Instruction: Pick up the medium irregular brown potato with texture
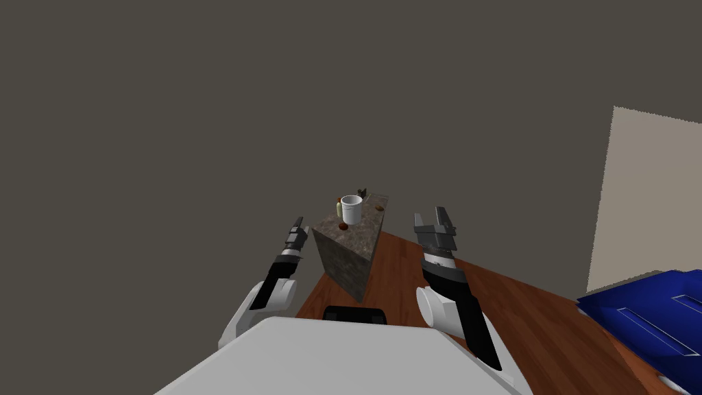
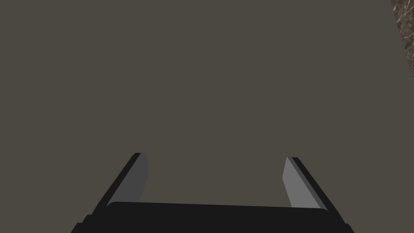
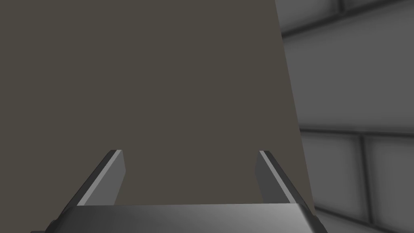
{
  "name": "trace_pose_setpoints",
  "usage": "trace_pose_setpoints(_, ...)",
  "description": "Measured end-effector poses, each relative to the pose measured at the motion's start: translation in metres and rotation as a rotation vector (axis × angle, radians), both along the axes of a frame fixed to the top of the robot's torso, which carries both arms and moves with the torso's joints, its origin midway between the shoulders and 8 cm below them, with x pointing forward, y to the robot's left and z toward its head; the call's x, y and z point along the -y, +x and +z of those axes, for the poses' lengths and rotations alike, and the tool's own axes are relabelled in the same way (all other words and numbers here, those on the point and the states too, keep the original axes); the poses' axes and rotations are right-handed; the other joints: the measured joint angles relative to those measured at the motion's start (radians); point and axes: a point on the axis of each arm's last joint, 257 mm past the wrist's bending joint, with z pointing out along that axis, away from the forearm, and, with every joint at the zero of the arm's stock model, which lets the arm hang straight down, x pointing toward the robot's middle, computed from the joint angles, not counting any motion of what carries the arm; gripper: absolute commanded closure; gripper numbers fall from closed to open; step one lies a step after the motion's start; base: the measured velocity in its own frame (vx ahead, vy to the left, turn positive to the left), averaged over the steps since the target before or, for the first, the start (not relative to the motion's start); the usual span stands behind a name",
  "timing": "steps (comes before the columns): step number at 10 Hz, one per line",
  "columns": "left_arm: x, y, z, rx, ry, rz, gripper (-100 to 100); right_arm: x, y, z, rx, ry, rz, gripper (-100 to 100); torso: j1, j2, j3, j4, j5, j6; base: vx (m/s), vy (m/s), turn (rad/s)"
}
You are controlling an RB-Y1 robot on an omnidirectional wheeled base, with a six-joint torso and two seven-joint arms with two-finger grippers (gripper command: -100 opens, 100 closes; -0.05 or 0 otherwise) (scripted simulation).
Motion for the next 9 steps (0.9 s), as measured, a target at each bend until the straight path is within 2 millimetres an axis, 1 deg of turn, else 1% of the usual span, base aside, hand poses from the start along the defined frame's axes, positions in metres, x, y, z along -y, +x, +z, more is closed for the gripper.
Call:
trace_pose_setpoints(1, 0.0, 0.007, -0.003, -0.013, -0.002, -0.003, -100, 0.0, 0.0, 0.0, 0.0, 0.0, 0.0, 0, 0.0, 0.0, 0.0, 0.0, 0.0, 0.0, -0.013, 0.002, -0.003)
trace_pose_setpoints(2, 0.002, 0.016, -0.01, -0.033, -0.006, -0.007, -100, 0.0, 0.0, 0.0, 0.0, 0.0, 0.0, 0, 0.0, 0.0, 0.0, 0.0, 0.0, 0.0, -0.02, 0.003, -0.008)
trace_pose_setpoints(3, 0.003, 0.029, -0.017, -0.058, -0.01, -0.012, -100, 0.0, 0.0, 0.0, 0.0, 0.0, 0.0, 0, 0.0, 0.0, 0.0, 0.0, 0.0, 0.0, -0.015, 0.001, -0.007)
trace_pose_setpoints(6, 0.005, 0.046, -0.031, -0.114, -0.021, -0.019, -100, 0.0, 0.0, 0.0, 0.0, 0.0, 0.0, 0, 0.0, 0.0, 0.0, 0.0, 0.0, 0.0, -0.012, 0.002, -0.003)
trace_pose_setpoints(8, 0.009, 0.063, -0.047, -0.167, -0.031, -0.027, -100, 0.0, 0.0, 0.0, 0.0, 0.0, 0.0, 0, 0.0, 0.0, 0.0, 0.0, 0.0, 0.0, -0.019, 0.007, -0.008)
trace_pose_setpoints(9, 0.011, 0.07, -0.05, -0.187, -0.034, -0.029, -100, 0.0, 0.0, 0.0, 0.0, 0.0, 0.0, 0, 0.0, 0.0, 0.0, 0.0, 0.0, 0.0, -0.016, 0.004, -0.008)
